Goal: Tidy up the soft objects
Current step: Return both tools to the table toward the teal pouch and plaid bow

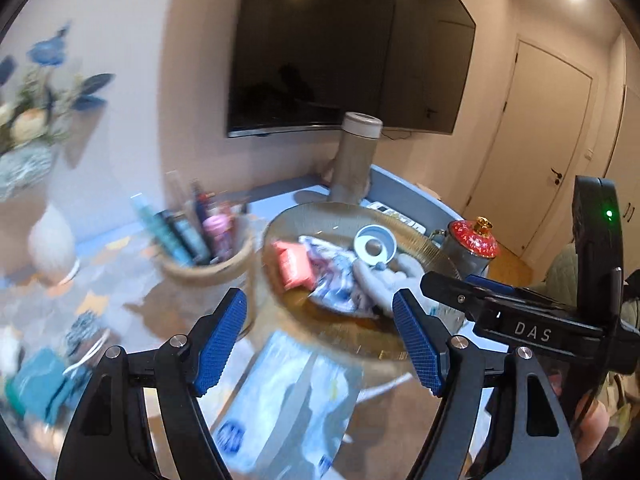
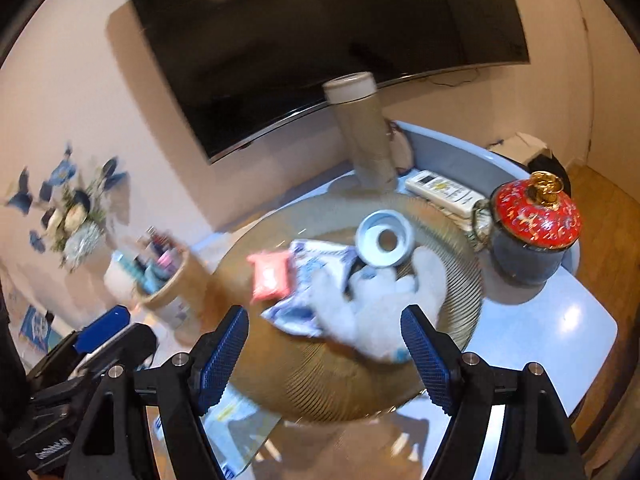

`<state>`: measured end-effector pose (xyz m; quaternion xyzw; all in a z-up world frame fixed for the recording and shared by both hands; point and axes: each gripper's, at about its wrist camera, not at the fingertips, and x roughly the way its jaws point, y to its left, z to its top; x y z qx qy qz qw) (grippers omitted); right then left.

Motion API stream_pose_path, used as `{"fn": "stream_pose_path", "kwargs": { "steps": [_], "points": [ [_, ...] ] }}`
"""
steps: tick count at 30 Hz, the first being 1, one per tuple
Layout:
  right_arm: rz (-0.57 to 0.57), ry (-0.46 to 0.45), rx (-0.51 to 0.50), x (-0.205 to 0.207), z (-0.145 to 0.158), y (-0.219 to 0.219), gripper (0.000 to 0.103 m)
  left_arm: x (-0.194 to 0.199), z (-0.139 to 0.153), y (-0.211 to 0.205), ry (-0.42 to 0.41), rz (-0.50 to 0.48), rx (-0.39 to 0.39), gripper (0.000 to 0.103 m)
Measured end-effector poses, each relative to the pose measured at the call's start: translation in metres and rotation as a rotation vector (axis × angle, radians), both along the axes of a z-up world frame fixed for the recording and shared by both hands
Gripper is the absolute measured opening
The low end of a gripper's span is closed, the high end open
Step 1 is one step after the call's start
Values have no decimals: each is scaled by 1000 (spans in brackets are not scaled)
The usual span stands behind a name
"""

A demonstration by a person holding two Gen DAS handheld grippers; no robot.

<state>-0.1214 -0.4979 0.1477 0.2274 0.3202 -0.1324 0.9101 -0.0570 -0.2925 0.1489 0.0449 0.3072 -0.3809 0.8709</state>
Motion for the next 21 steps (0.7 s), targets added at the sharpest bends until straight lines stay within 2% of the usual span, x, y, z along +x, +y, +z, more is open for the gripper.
{"fn": "stream_pose_path", "kwargs": {
  "steps": [3, 7, 11, 15, 21],
  "points": [
    [48, -7, 4, -3, 3, 25, 77, -15, 4, 34, -45, 56, 12, 74],
    [119, -17, -48, -5, 10, 72, 77, -26, 7, 88, -64, 137, -13, 74],
    [216, -18, -78, -1, 8, 123, 77, -23, -1, 150, -53, 265, -26, 74],
    [297, -13, -122, 6, -6, 177, 77, -15, -22, 211, 10, 365, -38, 74],
    [430, 75, -60, 30, -46, 235, 78, -4, -69, 260, 0, 525, 92, 74]
  ]
}}
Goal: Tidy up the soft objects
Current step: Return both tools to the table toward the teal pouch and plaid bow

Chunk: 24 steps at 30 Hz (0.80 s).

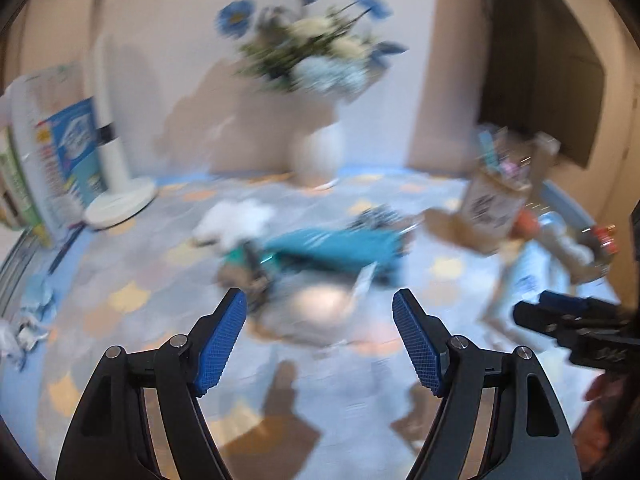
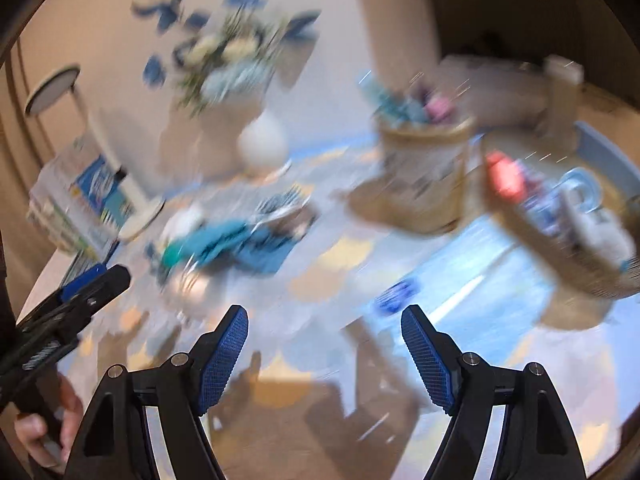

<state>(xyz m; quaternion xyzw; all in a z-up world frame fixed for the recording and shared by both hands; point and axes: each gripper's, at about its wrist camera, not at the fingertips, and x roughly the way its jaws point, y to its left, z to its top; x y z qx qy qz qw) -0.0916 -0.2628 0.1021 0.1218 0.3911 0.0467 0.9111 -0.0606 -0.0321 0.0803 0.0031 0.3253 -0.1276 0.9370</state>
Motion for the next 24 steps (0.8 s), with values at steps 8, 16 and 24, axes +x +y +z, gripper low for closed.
{"fn": "stream_pose_path", "kwargs": {
  "steps": [8, 16, 24],
  "points": [
    [97, 101, -14, 30, -31, 45, 79, 27, -58, 27, 152, 80, -21, 74],
    [108, 119, 23, 41, -69, 54, 95, 21, -60, 25, 140, 44, -37, 88],
    [143, 141, -147, 45, -75, 83, 103, 23, -60, 38, 156, 63, -127, 90]
  ]
}}
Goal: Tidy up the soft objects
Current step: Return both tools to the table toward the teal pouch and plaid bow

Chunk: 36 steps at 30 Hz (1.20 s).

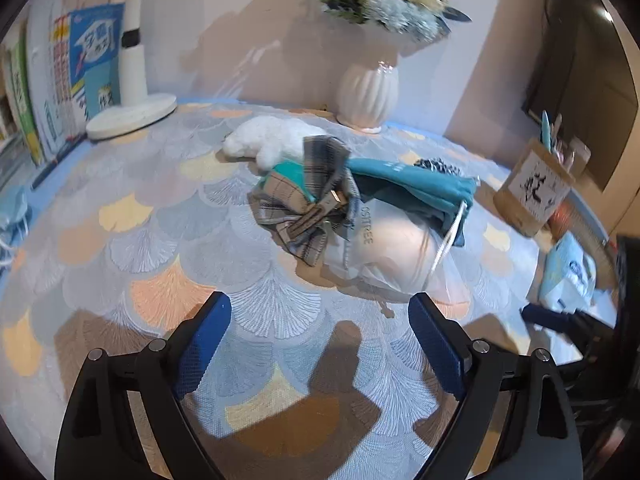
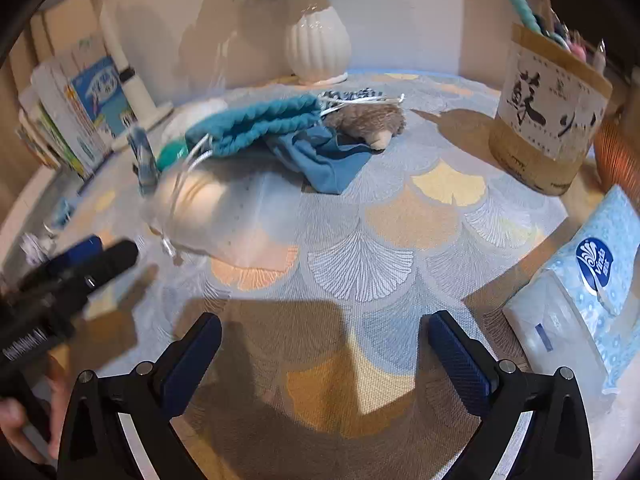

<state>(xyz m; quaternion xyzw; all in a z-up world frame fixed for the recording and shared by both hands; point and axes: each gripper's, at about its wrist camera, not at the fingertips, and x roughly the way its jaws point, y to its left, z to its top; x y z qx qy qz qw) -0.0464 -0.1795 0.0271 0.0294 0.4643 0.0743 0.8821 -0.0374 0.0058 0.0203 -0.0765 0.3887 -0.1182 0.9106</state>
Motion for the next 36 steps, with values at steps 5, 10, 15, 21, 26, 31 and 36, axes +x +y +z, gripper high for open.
{"fn": "stream_pose_path", "kwargs": {
  "steps": [5, 10, 15, 21, 26, 31, 36],
  "points": [
    [0, 5, -45, 0, -2, 5, 103, 3, -3, 8, 26, 22, -55, 91],
    [-1, 4, -53, 1, -2, 6, 103, 2, -3, 6, 26, 27, -52, 91],
    [-3, 5, -67, 1, -2, 9, 103, 1, -3, 3, 19, 21, -29, 91],
    [-3, 5, -68, 1, -2, 8, 103, 1, -3, 3, 18, 19, -33, 92],
    [-2, 5, -68, 1, -2, 8, 103, 1, -2, 3, 18, 17, -32, 92],
    [-2, 5, -69, 1, -2, 8, 103, 1, -2, 2, 14, 17, -29, 92],
    [-2, 5, -69, 1, -2, 8, 103, 0, -2, 2, 13, 20, -29, 92]
  ]
}}
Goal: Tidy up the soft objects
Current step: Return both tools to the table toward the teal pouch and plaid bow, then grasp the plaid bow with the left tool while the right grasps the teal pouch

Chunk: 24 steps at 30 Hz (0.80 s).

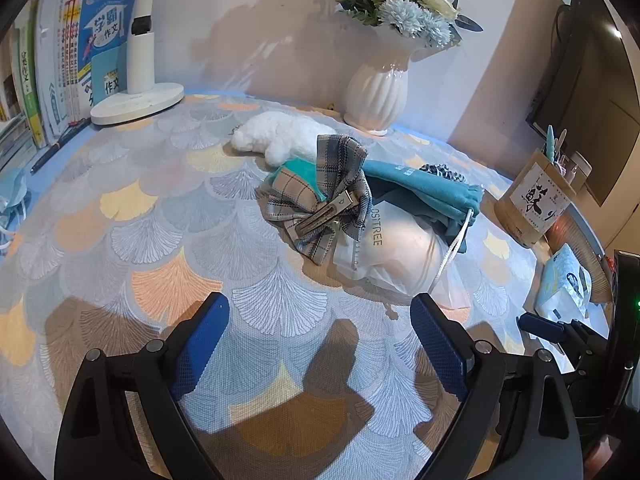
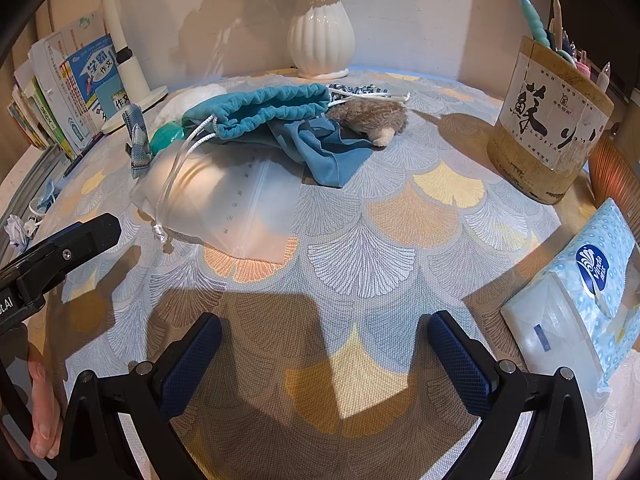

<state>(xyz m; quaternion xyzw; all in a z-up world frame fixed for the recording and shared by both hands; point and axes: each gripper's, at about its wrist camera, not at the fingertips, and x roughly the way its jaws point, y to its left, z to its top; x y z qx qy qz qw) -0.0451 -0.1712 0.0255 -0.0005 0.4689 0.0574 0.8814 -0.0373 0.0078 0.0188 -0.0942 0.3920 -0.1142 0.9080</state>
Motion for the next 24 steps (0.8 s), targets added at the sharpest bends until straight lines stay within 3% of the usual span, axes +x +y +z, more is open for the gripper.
{"fn": "stream_pose_path", "kwargs": {
  "steps": [5, 8, 12, 17, 21, 24],
  "points": [
    [8, 4, 8, 0, 1, -2, 103, -3, 11, 6, -10, 10, -11, 91],
    [46, 31, 62, -2, 6, -6, 101, -9, 39, 3, -63, 2, 30, 92],
    [83, 13, 135, 1, 37, -12, 98, 9, 60, -4, -58, 1, 62, 92],
    [112, -104, 82, 26, 83, -7, 98, 45, 45, -11, -18, 9, 80, 91],
    [131, -64, 95, 59, 82, 1, 98, 56, 25, -9, 29, 9, 13, 88],
    [153, -15, 100, 82, 68, 8, 97, 65, 18, -6, 47, 68, 55, 85]
  ]
}}
